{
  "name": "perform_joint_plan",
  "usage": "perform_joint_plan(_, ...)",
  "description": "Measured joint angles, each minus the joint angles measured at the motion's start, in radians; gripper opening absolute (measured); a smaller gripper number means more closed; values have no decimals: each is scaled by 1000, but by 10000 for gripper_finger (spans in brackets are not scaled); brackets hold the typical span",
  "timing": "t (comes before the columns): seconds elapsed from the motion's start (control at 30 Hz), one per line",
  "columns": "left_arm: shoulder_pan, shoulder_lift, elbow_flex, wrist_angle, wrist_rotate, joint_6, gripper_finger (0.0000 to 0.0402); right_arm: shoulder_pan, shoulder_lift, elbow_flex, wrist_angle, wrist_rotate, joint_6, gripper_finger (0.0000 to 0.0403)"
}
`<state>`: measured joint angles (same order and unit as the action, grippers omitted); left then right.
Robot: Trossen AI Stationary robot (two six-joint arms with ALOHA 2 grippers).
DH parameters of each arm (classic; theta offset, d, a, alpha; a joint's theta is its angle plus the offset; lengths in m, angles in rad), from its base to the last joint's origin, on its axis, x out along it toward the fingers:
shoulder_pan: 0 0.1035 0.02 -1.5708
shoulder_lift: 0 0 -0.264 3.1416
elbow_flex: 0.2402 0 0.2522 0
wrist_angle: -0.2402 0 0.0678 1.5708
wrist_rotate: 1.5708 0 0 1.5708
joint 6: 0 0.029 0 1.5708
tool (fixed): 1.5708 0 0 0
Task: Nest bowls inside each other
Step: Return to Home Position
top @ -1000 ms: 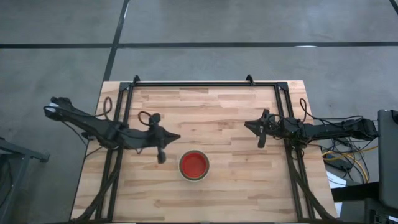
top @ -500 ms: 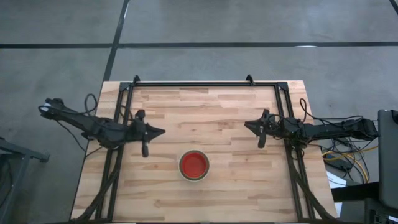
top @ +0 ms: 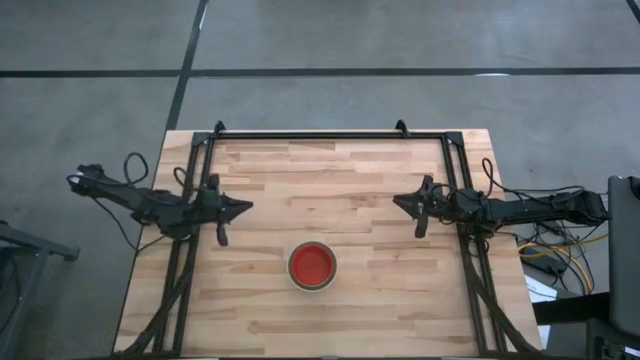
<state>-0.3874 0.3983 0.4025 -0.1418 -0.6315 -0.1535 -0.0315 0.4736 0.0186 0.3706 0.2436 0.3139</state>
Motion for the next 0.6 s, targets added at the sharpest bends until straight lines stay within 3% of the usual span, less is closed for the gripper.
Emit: perform_joint_plan(0.6, 0, -195, -167, 66, -29, 4, 10, 0, 0, 0, 0, 0, 0, 54)
